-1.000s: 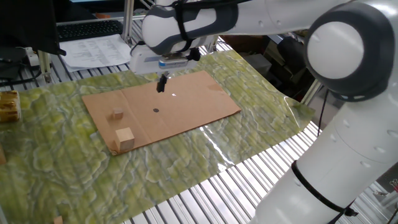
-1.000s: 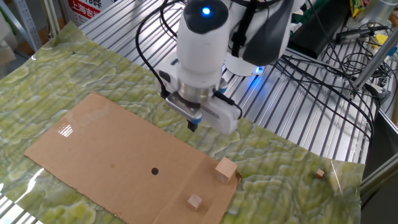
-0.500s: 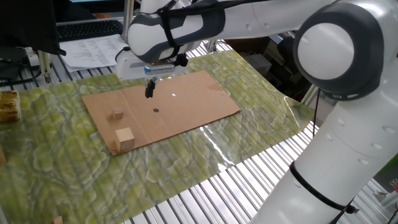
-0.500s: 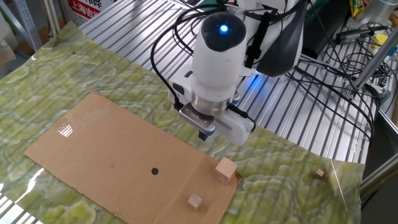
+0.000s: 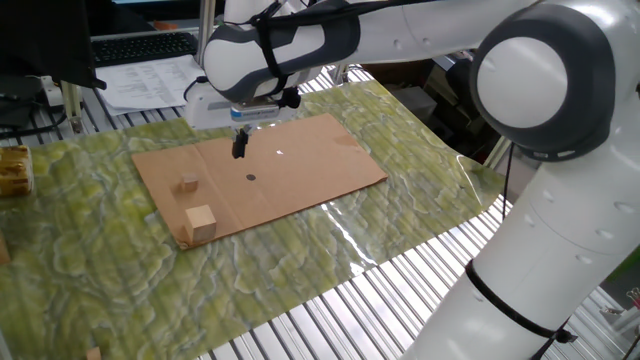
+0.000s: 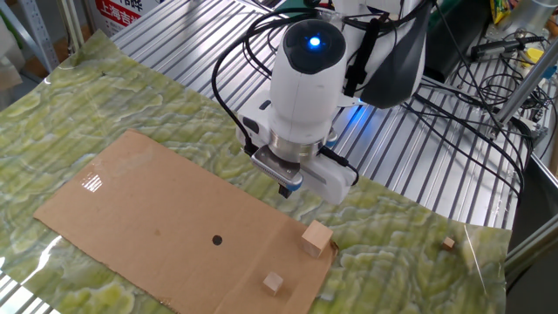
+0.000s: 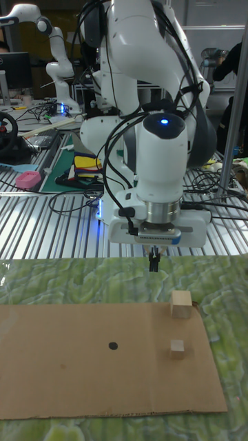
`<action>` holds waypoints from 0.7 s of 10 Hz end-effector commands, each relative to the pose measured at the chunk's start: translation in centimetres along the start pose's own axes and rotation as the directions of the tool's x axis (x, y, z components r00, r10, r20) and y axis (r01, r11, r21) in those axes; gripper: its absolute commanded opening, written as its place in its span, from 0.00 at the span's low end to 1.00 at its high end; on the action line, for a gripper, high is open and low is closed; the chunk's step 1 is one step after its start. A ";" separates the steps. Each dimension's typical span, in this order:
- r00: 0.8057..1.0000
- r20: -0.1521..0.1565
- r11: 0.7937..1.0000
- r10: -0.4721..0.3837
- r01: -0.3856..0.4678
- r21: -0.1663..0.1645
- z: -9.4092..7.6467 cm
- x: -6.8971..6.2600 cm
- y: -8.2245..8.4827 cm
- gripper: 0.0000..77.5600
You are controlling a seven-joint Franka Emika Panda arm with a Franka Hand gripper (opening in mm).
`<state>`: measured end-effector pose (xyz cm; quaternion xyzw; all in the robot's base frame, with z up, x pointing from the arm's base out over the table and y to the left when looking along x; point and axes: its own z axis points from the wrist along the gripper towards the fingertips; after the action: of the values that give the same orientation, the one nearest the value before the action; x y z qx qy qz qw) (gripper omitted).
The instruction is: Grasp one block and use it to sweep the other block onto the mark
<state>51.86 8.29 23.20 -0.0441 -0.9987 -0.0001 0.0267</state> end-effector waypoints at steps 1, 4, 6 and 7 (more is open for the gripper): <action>0.994 0.034 0.994 -0.109 0.109 0.002 -0.1 -0.1 0.0 0.00; 0.997 0.001 0.997 -0.079 0.079 0.020 -0.4 0.4 3.2 0.00; 0.999 -0.006 0.999 -0.039 0.039 0.026 0.0 1.3 7.2 0.00; 0.999 -0.007 0.999 -0.045 0.045 0.024 0.4 1.5 7.8 0.00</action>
<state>51.57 11.60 23.24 -0.0256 -0.9993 0.0060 0.0273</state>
